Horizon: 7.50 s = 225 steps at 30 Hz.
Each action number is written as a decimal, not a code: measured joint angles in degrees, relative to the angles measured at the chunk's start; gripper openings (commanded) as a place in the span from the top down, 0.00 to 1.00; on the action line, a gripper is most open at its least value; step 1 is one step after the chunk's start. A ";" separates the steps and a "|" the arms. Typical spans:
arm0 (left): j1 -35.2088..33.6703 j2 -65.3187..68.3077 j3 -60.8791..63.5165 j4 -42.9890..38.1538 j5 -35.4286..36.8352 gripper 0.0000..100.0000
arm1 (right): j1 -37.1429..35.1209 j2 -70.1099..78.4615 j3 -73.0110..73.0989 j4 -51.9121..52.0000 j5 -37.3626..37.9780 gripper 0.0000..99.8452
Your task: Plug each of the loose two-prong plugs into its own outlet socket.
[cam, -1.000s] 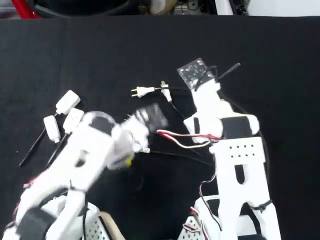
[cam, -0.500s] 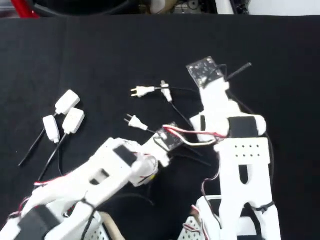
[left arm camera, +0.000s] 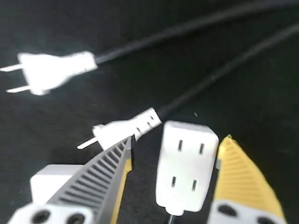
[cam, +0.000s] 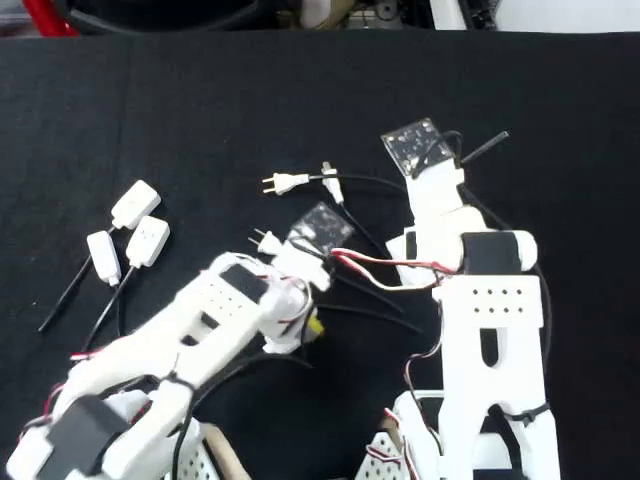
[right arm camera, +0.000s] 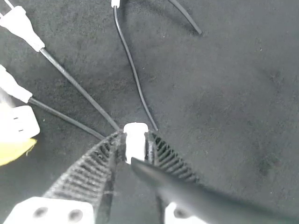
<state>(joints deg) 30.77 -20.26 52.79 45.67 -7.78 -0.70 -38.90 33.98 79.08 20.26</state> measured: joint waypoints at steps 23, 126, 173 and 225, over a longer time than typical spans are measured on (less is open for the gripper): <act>-34.29 -66.73 24.44 25.76 -4.92 0.68 | -27.78 -11.52 9.85 5.01 -4.84 0.99; -50.99 -81.85 42.11 21.19 -15.38 0.68 | -37.89 6.33 32.18 -28.75 -22.33 0.99; -50.99 -81.85 42.11 21.19 -15.38 0.68 | 45.01 7.74 22.95 -42.90 27.16 0.99; -50.99 -81.85 42.11 21.19 -15.38 0.68 | 46.95 55.03 -54.33 19.78 11.96 0.72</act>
<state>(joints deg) -20.22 -102.11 94.90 66.86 -23.16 46.24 16.13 -20.35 98.86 32.22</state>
